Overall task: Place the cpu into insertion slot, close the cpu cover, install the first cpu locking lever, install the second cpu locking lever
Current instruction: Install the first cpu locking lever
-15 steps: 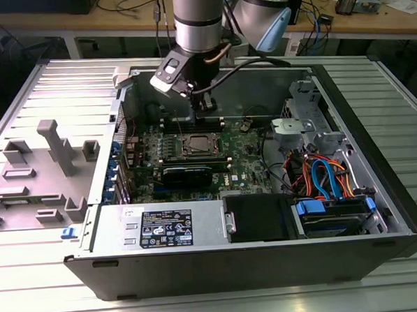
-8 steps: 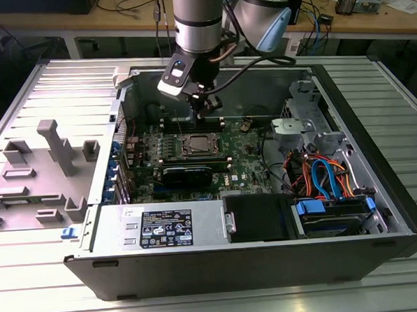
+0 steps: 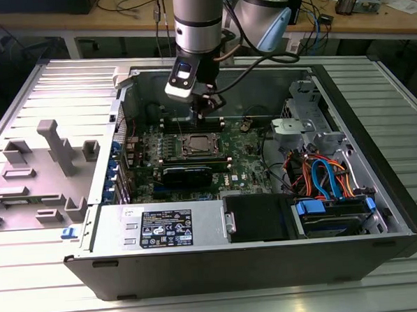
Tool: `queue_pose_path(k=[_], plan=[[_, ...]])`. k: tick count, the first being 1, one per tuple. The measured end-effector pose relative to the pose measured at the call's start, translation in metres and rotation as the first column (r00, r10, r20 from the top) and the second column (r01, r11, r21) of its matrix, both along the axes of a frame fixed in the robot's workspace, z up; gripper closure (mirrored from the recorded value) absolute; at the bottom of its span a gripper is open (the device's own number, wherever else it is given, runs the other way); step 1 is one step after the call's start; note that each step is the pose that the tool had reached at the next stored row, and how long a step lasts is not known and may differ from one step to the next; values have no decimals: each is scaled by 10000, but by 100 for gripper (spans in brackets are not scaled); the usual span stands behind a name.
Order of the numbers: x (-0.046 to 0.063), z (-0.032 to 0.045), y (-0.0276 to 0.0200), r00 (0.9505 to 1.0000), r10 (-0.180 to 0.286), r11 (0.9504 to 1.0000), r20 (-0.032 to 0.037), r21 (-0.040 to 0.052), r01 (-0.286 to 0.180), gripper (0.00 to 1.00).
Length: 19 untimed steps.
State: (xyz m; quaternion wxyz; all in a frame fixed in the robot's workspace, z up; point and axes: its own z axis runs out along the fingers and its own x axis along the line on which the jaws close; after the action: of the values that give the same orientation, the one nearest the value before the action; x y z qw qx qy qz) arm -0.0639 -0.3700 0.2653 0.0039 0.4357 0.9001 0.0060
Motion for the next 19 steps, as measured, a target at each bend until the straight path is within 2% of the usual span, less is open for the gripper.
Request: queue_pose_path(k=[3, 9, 10, 11, 12, 14, 15, 16, 17, 19], plan=[[0, -1, 0, 9990, 448, 9990, 1, 1, -448, 89], [0, 0, -1, 9987, 511, 9987, 0, 0, -511, 89], [0, 0, -1, 9979, 644, 9979, 0, 0, -644, 89], [0, 0, -1, 9957, 931, 9957, 0, 0, -931, 89], [0, 0, -1, 9906, 1370, 9906, 0, 0, -1370, 89], [0, 0, -1, 9848, 1735, 9848, 0, 1, -1735, 89], [0, 0, -1, 9793, 2025, 9793, 1, 0, -2025, 89], [0, 0, -1, 9705, 2411, 9705, 1, 0, -2411, 89], [-1, 0, -1, 9668, 2554, 9668, 0, 0, -2554, 89], [-24, 0, -2, 9633, 2685, 9633, 1, 0, -2685, 89]])
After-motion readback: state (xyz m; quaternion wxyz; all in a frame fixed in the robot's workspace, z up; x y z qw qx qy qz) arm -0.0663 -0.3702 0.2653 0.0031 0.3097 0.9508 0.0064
